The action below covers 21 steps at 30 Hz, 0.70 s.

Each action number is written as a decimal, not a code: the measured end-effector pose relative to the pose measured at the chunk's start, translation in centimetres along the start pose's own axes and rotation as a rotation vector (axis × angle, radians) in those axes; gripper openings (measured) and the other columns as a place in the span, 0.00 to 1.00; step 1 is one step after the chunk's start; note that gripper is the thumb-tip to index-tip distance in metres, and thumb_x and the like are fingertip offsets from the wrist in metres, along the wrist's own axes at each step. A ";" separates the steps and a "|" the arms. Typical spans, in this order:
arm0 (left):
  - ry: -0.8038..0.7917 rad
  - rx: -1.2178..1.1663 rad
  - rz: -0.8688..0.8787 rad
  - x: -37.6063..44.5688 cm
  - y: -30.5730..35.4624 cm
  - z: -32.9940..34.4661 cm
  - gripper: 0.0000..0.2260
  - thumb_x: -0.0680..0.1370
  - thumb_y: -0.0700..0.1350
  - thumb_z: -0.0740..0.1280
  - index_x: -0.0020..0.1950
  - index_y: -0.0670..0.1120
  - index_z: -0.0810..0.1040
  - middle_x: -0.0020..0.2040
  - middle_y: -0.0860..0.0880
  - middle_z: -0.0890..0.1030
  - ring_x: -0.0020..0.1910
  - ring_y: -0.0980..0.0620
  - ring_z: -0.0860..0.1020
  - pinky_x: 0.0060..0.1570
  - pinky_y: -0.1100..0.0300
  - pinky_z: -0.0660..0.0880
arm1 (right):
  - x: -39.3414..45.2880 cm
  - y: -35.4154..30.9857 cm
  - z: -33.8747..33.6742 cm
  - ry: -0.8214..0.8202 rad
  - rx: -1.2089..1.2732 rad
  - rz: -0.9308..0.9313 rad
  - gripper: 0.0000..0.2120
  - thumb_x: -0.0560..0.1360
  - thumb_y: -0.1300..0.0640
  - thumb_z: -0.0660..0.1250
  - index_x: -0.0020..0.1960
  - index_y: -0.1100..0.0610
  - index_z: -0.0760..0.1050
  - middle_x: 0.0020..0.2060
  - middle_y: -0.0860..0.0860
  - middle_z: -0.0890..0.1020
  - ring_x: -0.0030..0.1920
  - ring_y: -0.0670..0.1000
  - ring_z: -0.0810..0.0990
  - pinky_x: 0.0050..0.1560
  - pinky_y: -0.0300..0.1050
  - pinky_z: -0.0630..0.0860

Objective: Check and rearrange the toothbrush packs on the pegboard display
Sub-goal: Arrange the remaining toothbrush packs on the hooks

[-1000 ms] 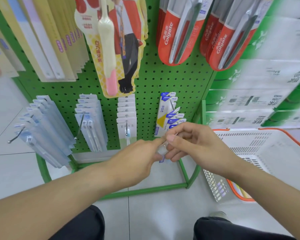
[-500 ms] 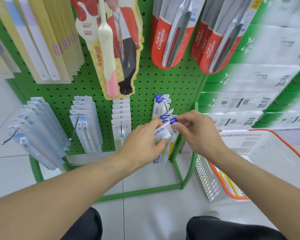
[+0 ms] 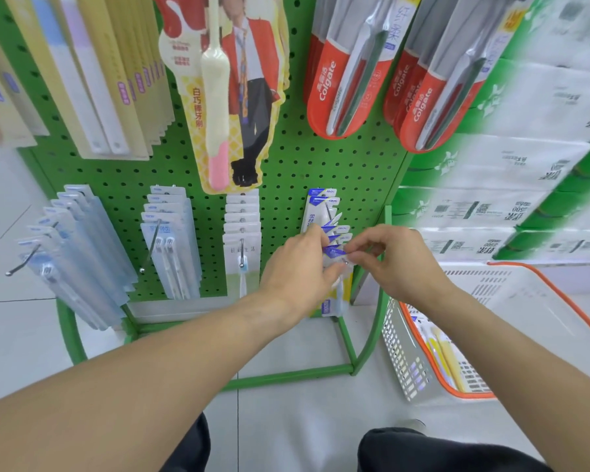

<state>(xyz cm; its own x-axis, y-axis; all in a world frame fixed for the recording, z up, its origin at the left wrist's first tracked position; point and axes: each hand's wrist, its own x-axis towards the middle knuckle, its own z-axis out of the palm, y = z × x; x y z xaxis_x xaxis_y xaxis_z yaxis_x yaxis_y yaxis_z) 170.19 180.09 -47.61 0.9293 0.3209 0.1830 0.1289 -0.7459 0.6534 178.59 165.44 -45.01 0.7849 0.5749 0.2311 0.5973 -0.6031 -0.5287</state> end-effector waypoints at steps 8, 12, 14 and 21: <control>0.065 0.025 0.108 1.2 -0.4 0.6 0.22 0.79 0.51 0.70 0.71 0.49 0.70 0.66 0.49 0.70 0.63 0.47 0.74 0.62 0.50 0.72 | 1.1 -0.5 -0.6 0.099 -0.053 -0.071 0.04 0.76 0.59 0.72 0.48 0.51 0.83 0.41 0.46 0.78 0.40 0.42 0.78 0.42 0.25 0.68; -0.031 0.017 0.127 1.8 -1.2 0.9 0.27 0.80 0.48 0.67 0.78 0.49 0.64 0.79 0.48 0.61 0.76 0.47 0.64 0.72 0.49 0.66 | 4.5 -0.6 -0.6 0.106 -0.106 -0.059 0.08 0.79 0.57 0.68 0.57 0.55 0.82 0.48 0.51 0.78 0.48 0.49 0.78 0.48 0.34 0.67; -0.066 0.007 0.143 2.0 -1.5 1.0 0.27 0.80 0.47 0.65 0.79 0.50 0.64 0.80 0.49 0.60 0.77 0.48 0.63 0.73 0.50 0.65 | 7.0 -0.6 -0.2 0.042 -0.150 -0.053 0.11 0.80 0.56 0.66 0.61 0.56 0.81 0.54 0.55 0.80 0.53 0.53 0.79 0.52 0.38 0.68; -0.030 -0.016 0.153 2.3 -1.6 0.9 0.23 0.81 0.46 0.64 0.76 0.50 0.67 0.79 0.50 0.62 0.74 0.48 0.66 0.69 0.53 0.67 | 13.1 -1.1 1.5 -0.180 -0.307 0.068 0.12 0.78 0.58 0.69 0.60 0.57 0.82 0.56 0.54 0.84 0.54 0.55 0.81 0.51 0.40 0.72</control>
<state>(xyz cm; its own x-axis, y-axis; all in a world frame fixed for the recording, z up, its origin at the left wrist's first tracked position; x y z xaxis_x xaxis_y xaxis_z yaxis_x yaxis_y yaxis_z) 172.45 181.53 -48.93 0.9477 0.1865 0.2588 -0.0198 -0.7753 0.6312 187.98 174.49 -42.65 0.7994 0.5993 0.0420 0.5877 -0.7655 -0.2619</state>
